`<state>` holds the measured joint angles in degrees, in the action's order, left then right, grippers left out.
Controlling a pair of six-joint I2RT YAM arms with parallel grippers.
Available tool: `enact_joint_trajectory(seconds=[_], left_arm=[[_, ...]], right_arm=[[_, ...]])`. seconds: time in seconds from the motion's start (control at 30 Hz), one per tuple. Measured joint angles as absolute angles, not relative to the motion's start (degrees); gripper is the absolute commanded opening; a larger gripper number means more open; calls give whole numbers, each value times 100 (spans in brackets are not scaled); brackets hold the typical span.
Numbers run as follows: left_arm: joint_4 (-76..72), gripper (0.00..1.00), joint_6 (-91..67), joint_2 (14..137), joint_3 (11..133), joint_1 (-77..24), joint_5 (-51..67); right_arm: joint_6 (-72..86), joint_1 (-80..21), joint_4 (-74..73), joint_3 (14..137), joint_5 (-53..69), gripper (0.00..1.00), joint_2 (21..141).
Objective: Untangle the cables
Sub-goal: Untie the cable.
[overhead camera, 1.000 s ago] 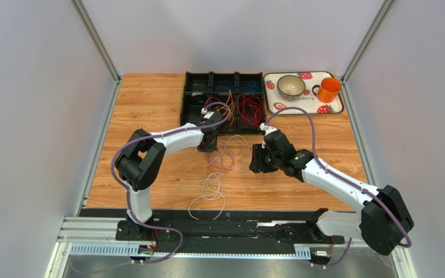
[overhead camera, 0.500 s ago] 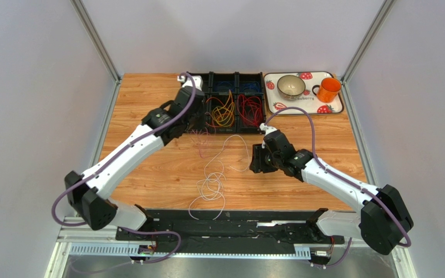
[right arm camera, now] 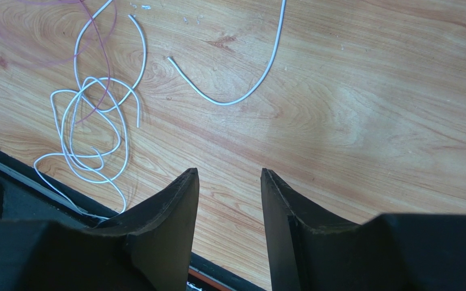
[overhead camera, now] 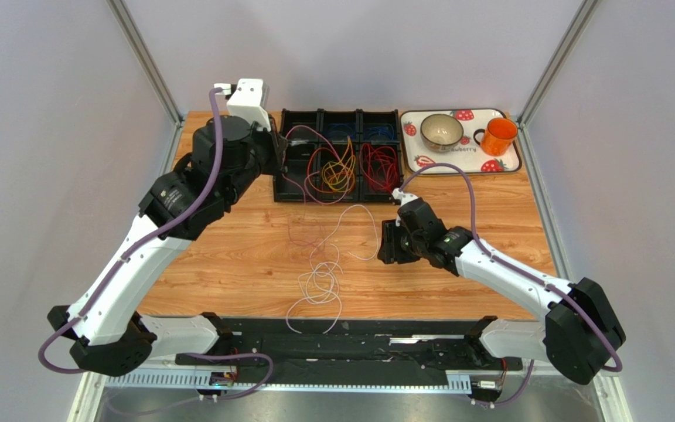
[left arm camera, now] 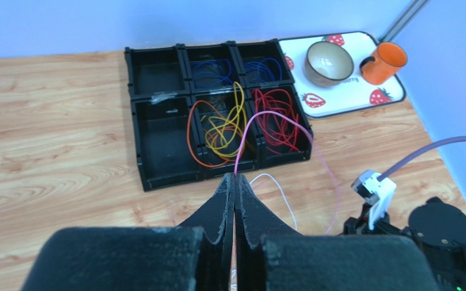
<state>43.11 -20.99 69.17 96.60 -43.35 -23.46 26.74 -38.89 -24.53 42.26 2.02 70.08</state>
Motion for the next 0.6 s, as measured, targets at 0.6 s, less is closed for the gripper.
enact_joint_trajectory(seconds=[0.6], left_arm=[[4587, 0, -2436, 7387, 8051, -4305, -2718]], right_arm=[[2676, -3924, -2464, 4202, 152, 46, 6829]])
